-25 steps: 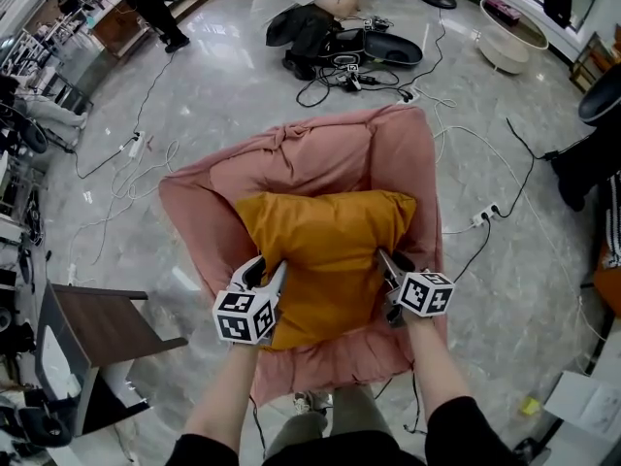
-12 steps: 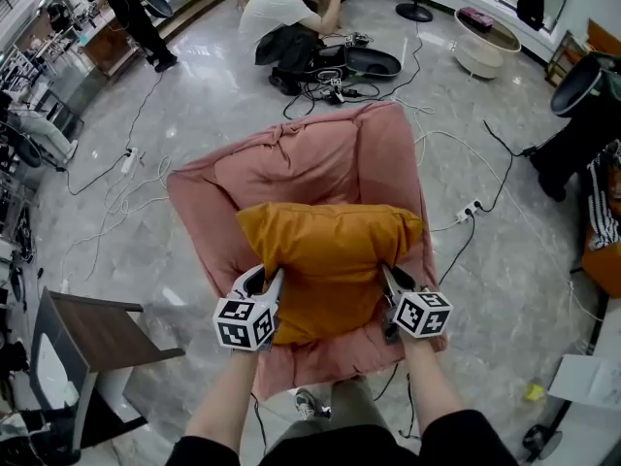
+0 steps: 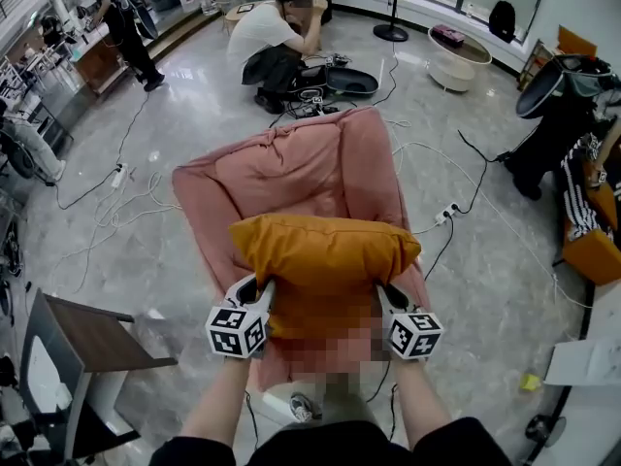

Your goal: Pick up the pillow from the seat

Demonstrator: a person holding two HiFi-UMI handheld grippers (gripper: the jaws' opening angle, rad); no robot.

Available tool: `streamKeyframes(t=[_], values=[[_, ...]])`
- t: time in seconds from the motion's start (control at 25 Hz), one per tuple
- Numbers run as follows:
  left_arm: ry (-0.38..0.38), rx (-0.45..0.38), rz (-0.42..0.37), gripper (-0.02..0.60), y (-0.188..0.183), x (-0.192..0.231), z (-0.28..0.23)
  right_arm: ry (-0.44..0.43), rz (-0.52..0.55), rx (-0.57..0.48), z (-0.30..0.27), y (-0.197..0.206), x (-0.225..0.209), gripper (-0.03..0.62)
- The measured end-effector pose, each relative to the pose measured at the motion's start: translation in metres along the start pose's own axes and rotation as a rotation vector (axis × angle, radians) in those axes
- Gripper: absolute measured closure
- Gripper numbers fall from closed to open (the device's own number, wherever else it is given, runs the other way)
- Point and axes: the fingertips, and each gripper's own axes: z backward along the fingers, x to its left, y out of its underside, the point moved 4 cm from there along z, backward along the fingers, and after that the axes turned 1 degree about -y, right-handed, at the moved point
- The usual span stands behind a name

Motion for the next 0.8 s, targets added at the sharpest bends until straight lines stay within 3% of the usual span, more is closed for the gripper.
streamKeyframes(t=[0.8], values=[[0.066, -0.126, -0.046, 0.508, -0.001, -0.044, 0.104, 0.028, 0.129, -0.119, 0.121, -0.005, 0.074, 0.568]])
